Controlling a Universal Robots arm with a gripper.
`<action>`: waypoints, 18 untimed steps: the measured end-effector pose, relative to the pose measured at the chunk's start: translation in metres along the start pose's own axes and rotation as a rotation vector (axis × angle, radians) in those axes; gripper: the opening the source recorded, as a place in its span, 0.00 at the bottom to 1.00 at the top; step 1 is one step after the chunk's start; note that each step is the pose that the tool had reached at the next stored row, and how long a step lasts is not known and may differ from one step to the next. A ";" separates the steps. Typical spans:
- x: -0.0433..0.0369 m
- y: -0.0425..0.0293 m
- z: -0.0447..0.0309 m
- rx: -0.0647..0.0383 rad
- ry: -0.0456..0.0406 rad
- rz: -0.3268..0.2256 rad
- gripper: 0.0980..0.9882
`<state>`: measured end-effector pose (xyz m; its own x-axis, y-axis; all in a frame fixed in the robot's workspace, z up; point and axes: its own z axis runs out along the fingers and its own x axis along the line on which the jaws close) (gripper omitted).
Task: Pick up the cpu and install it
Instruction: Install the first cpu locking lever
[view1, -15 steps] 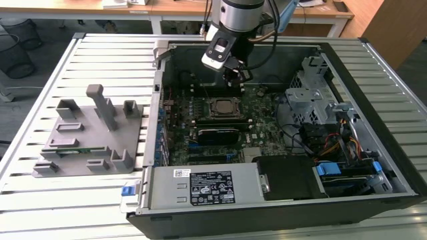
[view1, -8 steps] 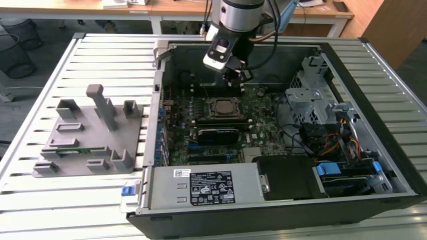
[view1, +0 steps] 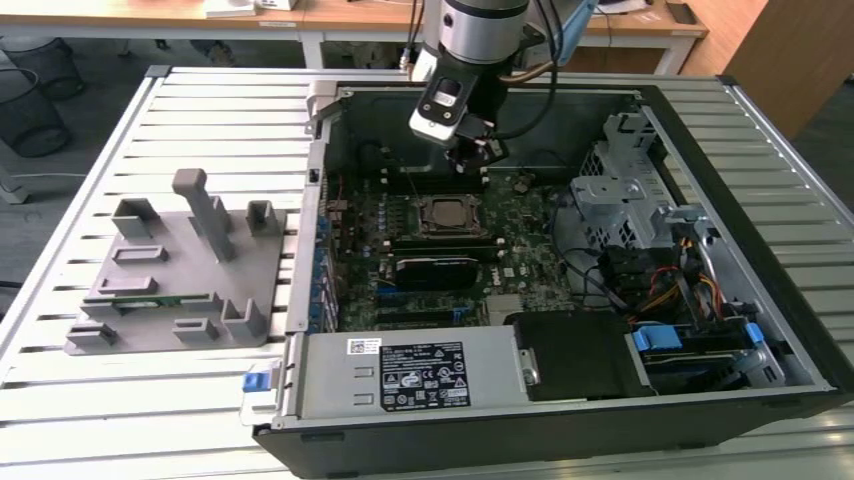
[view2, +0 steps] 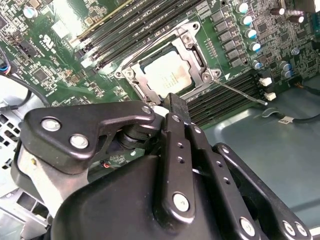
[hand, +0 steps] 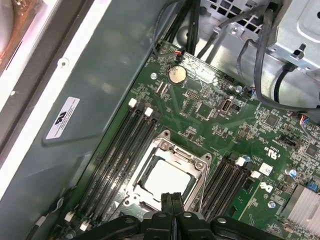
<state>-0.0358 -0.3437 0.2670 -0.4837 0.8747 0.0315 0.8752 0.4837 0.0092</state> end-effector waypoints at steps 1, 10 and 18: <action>0.0000 0.0000 0.0000 0.000 0.0001 -0.005 0.01; 0.0000 0.0000 0.0000 0.002 0.0005 -0.049 0.01; 0.0000 0.0000 0.0000 0.003 0.0008 -0.087 0.01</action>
<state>-0.0358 -0.3437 0.2670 -0.5580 0.8293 0.0315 0.8298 0.5580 0.0092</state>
